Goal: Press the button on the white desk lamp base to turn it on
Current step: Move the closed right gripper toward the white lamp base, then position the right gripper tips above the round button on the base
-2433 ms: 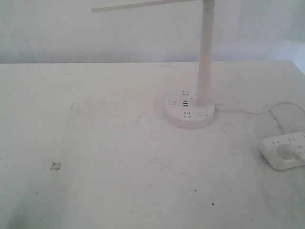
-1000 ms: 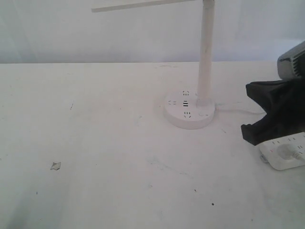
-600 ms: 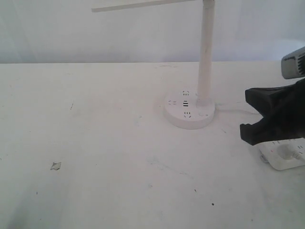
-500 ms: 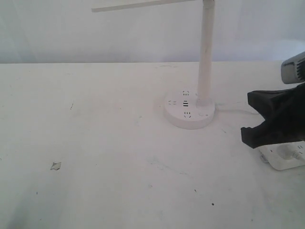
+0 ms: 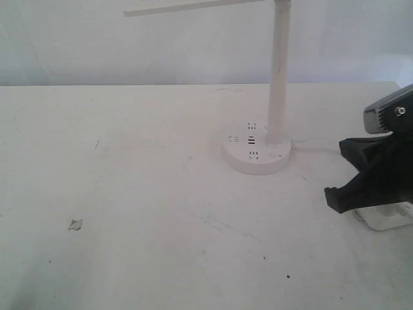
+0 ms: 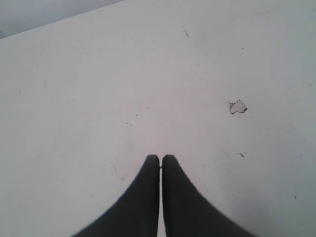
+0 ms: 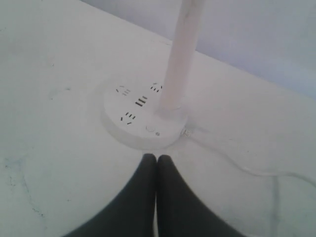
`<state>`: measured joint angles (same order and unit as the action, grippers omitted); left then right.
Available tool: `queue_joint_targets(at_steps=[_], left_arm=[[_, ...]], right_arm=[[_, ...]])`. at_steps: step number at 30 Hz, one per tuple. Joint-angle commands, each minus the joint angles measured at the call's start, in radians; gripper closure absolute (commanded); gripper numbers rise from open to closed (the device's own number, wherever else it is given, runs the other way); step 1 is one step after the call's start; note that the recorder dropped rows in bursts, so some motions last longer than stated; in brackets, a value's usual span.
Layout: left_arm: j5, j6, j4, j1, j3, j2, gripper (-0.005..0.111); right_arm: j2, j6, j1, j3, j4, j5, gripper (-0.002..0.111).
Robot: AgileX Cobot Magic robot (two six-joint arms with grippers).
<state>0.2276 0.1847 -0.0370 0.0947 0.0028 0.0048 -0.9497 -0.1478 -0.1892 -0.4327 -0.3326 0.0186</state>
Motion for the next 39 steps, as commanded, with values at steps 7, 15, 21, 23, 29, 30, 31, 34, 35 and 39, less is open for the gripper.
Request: queue_joint_targets(at_steps=[7,15,21,23,29,30,31,34,35,39], left_arm=[[-0.003,-0.001,-0.006,0.002,-0.003,-0.005,0.106],[-0.003,-0.001,-0.006,0.002,-0.003,-0.005,0.106],[-0.003,-0.001,-0.006,0.002,-0.003,-0.005,0.106],[-0.003,-0.001,-0.006,0.002,-0.003,-0.005,0.106],[-0.003,-0.001,-0.006,0.002,-0.003,-0.005,0.106],[-0.003,-0.001,-0.006,0.002,-0.003,-0.005,0.106],[-0.003,-0.001,-0.006,0.002,-0.003,-0.005,0.106],[-0.003,-0.001,-0.006,0.002,-0.003,-0.005,0.106],[-0.003,-0.001,-0.006,0.002,-0.003,-0.005,0.106],[-0.003,-0.001,-0.006,0.002,-0.003,-0.005,0.106]], right_arm=[[-0.246,0.061,-0.001,-0.011,0.18,0.093,0.108],[-0.395,0.045,-0.001,-0.088,0.181,0.125,0.108],[-0.573,0.002,-0.001,-0.232,0.206,0.105,0.108],[-0.614,0.002,-0.001,-0.287,0.206,0.038,0.108],[-0.715,-0.04,-0.001,-0.414,0.206,-0.096,0.108],[-0.73,-0.04,-0.001,-0.434,0.206,-0.104,0.108],[-0.74,-0.04,-0.001,-0.449,0.206,-0.104,0.108],[-0.766,-0.037,-0.001,-0.475,0.206,-0.104,0.108],[-0.786,-0.031,-0.001,-0.491,0.201,-0.106,0.108],[-0.847,0.025,-0.001,-0.526,0.201,-0.11,0.108]])
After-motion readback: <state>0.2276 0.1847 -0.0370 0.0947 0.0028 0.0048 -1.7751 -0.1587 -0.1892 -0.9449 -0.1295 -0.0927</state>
